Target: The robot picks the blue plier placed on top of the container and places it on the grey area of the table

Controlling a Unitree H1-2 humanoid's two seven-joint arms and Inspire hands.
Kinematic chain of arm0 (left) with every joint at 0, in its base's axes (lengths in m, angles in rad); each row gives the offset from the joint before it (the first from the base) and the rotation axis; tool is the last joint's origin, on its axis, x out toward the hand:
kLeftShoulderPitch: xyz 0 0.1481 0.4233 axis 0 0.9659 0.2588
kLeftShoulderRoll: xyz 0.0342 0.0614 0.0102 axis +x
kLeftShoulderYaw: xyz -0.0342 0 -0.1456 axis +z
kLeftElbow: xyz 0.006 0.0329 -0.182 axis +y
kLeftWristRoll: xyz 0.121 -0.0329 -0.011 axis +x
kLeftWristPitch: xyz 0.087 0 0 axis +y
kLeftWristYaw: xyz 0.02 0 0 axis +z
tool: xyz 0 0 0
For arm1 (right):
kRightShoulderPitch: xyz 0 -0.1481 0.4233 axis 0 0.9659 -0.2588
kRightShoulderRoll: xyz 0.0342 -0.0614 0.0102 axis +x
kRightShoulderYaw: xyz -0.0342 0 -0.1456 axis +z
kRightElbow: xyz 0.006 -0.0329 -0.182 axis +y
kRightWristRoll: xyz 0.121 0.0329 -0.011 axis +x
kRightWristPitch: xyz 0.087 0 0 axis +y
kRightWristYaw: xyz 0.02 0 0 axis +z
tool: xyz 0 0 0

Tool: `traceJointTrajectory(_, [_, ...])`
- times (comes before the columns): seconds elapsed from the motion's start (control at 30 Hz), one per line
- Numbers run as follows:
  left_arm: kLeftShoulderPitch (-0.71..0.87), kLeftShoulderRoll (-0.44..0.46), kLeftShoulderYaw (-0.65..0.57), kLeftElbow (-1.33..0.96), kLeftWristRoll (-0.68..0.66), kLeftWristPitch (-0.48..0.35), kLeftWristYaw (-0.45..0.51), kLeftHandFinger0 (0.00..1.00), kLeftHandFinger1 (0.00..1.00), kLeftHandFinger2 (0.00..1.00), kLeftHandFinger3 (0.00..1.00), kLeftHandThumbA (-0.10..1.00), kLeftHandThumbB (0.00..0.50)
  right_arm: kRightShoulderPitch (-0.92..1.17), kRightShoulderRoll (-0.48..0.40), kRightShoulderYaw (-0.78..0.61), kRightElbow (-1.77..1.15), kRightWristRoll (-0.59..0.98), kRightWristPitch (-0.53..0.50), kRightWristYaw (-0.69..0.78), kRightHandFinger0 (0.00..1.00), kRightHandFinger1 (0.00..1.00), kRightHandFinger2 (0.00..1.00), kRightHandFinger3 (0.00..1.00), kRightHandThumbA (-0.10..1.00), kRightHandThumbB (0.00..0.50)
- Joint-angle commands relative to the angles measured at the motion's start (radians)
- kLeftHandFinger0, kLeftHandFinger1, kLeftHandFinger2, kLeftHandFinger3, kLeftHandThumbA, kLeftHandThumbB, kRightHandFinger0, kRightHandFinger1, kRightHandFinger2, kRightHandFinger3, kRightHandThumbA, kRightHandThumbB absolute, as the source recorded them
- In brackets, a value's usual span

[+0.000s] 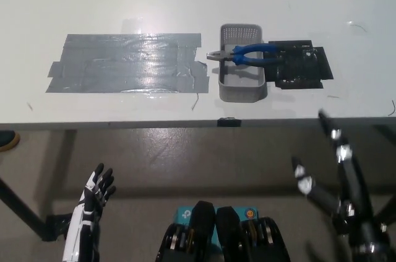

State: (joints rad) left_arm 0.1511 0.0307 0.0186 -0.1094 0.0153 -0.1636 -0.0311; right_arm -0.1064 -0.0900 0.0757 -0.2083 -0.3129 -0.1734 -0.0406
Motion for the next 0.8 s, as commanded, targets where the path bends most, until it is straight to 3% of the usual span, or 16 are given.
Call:
traceJointTrajectory(0.0, [0.001, 0.010, 0.006, -0.039, 0.016, -0.036, 0.011, 1.00, 1.00, 1.00, 1.00, 1.00, 0.000, -0.225, -0.041, -0.008, -0.146, -0.292, 0.117, 0.019, 1.00, 1.00, 1.00, 1.00, 0.56, 0.274])
traceJointTrajectory(0.03, [0.007, 0.007, 0.006, -0.037, 0.018, -0.042, 0.014, 1.00, 1.00, 1.00, 1.00, 1.00, 0.000, -0.252, -0.049, -0.003, -0.150, -0.311, 0.144, 0.037, 1.00, 1.00, 1.00, 1.00, 0.58, 0.274])
traceJointTrajectory(0.07, [0.009, 0.007, 0.005, -0.039, 0.024, -0.038, 0.015, 1.00, 1.00, 1.00, 1.00, 1.00, 0.000, -0.338, -0.077, 0.016, -0.127, -0.353, 0.193, 0.089, 1.00, 1.00, 1.00, 1.00, 0.68, 0.288])
traceJointTrajectory(0.13, [0.021, 0.006, 0.003, -0.046, 0.024, -0.034, 0.014, 1.00, 1.00, 1.00, 1.00, 1.00, 0.000, -0.410, -0.096, 0.043, -0.113, -0.407, 0.268, 0.155, 1.00, 1.00, 1.00, 1.00, 0.77, 0.294])
traceJointTrajectory(0.23, [0.012, 0.000, 0.005, -0.046, 0.024, -0.022, 0.018, 1.00, 1.00, 1.00, 1.00, 1.00, 0.000, -0.548, -0.130, 0.076, -0.045, -0.417, 0.345, 0.234, 1.00, 1.00, 1.00, 1.00, 0.81, 0.324])
traceJointTrajectory(0.3, [0.010, -0.002, 0.006, -0.038, 0.014, -0.031, 0.016, 1.00, 1.00, 1.00, 1.00, 1.00, 0.000, -0.659, -0.176, 0.110, 0.022, -0.395, 0.407, 0.335, 1.00, 1.00, 1.00, 1.00, 0.91, 0.321])
traceJointTrajectory(0.53, [0.009, 0.007, 0.010, -0.040, 0.034, -0.027, 0.020, 1.00, 1.00, 1.00, 1.00, 1.00, 0.000, -0.923, -0.248, 0.184, 0.295, -0.289, 0.509, 0.494, 1.00, 1.00, 1.00, 1.00, 0.90, 0.362])
traceJointTrajectory(0.77, [0.012, 0.013, 0.010, -0.042, 0.040, -0.034, 0.018, 1.00, 1.00, 1.00, 1.00, 1.00, 0.000, -1.072, -0.235, 0.273, 0.571, -0.290, 0.486, 0.514, 1.00, 1.00, 1.00, 1.00, 0.92, 0.370])
